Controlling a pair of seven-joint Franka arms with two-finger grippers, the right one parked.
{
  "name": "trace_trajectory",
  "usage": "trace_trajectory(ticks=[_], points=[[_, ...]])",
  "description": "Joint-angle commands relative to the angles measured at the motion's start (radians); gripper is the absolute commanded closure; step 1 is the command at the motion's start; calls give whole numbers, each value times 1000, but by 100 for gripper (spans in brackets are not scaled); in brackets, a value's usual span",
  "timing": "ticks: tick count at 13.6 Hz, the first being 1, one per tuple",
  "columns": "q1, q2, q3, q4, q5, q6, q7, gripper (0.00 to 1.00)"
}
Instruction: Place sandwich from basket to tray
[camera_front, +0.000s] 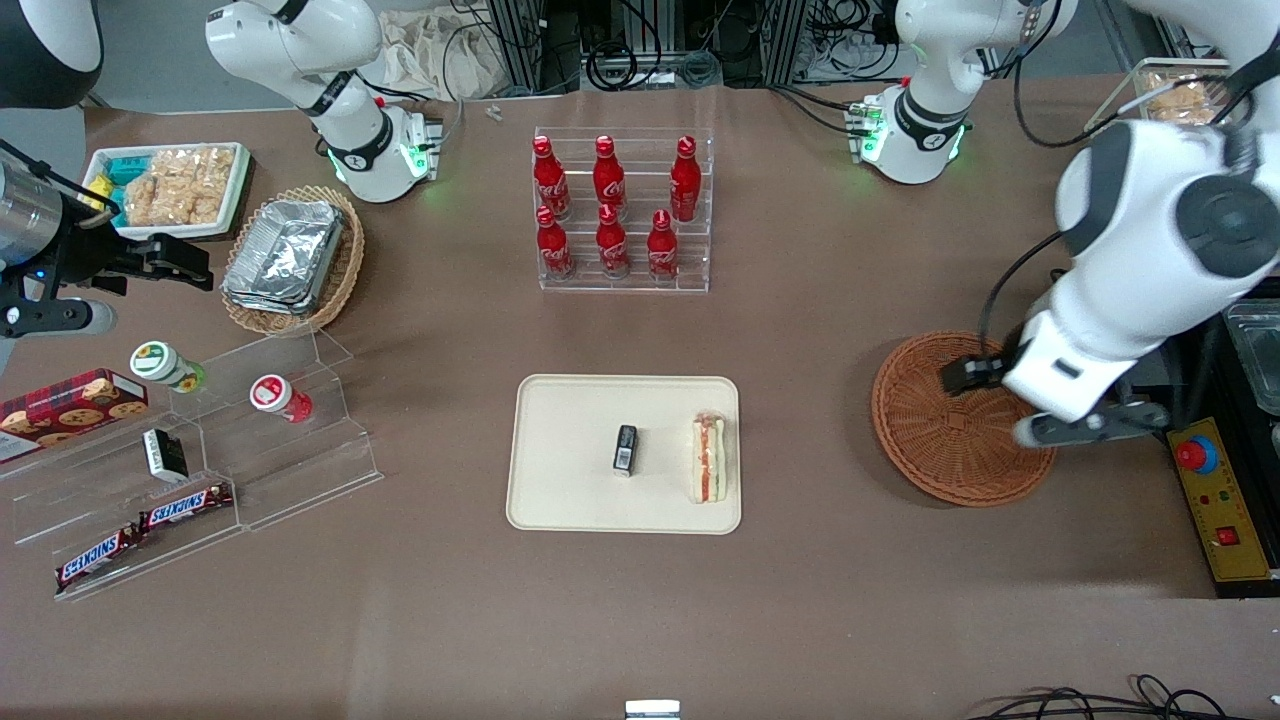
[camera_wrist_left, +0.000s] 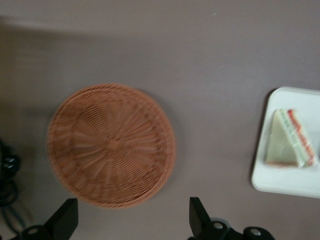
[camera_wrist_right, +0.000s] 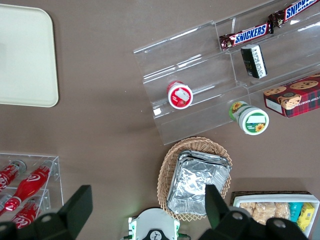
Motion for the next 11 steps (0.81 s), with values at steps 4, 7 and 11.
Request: trace_trajectory(ticks=[4,7,11], points=[[-15,-127,117,-164,-36,39,163,0],[-9,-111,134,-115,-35,1,270,0],[6,18,133,124,-24,-165,324,0]])
